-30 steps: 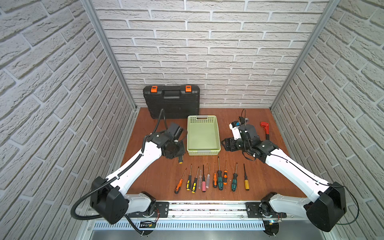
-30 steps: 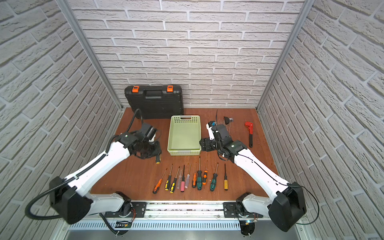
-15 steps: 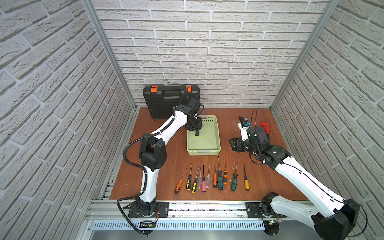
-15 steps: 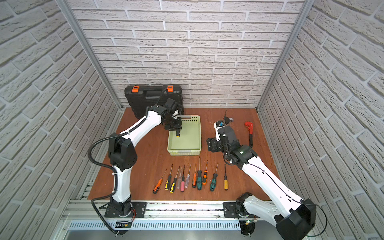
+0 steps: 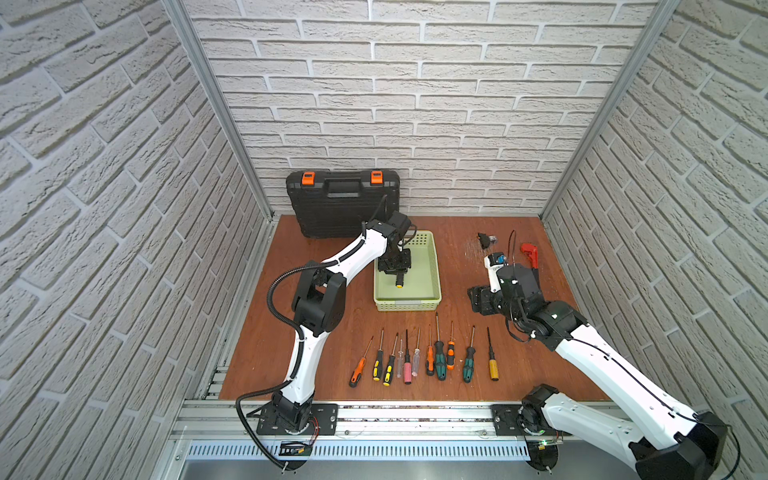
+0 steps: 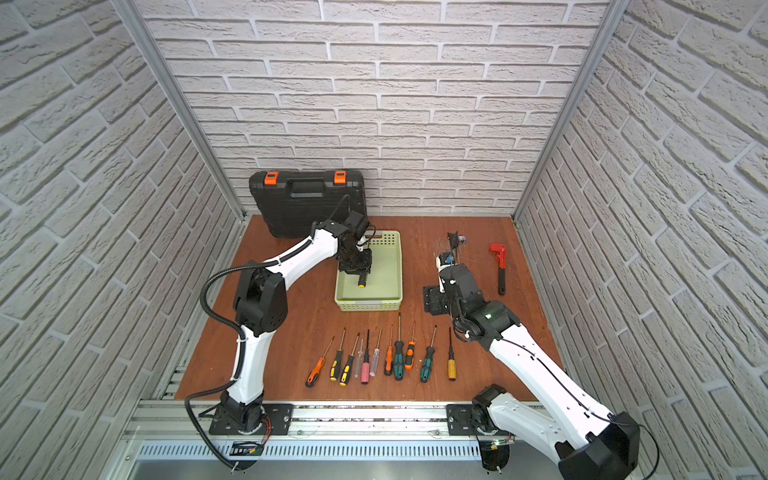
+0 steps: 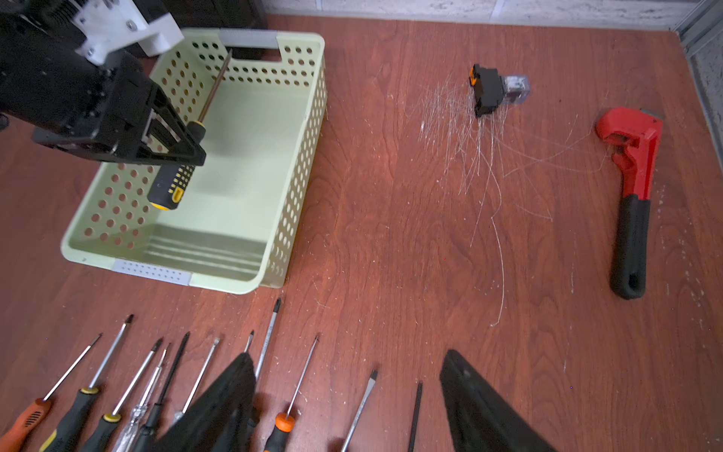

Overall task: Put the screwdriver in the bin
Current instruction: Place the screwdriver in the bin.

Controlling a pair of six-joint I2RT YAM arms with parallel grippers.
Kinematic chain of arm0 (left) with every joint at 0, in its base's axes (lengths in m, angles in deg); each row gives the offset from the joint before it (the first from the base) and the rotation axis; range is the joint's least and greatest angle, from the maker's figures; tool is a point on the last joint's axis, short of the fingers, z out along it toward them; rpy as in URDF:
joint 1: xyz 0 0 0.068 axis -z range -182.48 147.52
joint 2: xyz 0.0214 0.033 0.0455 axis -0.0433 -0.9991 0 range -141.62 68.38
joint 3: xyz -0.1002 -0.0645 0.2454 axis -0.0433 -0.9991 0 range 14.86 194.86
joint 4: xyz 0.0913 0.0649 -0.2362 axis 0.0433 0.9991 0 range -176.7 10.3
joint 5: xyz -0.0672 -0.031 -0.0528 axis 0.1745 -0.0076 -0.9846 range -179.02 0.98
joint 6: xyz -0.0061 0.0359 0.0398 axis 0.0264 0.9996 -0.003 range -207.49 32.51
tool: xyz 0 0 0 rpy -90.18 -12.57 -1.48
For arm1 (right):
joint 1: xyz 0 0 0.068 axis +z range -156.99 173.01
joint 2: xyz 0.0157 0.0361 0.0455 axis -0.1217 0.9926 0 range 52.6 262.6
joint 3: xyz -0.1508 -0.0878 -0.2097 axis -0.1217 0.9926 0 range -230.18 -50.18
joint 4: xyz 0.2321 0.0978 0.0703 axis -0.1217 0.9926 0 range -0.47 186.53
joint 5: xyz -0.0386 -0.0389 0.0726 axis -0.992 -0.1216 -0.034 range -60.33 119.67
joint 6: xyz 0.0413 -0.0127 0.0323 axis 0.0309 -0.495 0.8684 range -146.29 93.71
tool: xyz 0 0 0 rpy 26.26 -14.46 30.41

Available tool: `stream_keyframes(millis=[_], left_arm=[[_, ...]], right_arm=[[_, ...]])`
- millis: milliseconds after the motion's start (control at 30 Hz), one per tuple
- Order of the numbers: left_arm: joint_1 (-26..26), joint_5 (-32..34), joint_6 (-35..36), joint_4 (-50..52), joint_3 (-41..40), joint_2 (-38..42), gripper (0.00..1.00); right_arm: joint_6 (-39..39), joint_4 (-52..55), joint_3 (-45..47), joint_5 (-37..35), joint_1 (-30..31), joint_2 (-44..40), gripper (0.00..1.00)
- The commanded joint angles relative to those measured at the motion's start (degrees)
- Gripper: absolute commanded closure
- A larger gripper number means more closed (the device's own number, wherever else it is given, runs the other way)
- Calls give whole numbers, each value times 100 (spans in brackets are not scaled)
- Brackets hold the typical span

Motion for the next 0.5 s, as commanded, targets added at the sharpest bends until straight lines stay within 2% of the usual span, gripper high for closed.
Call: stream_keyframes(millis=[0,200,467], left_arm=[[-8,130,76,-167,-8,-272,100],[-7,399,64,-366,-279,-371,100],[-78,444,18,-598,-346,-535,100]], right_arm=[[36,-27,186,-71,26,204,23],[306,253,163,110,17,629,23],[623,320,432,324,17,620,23]])
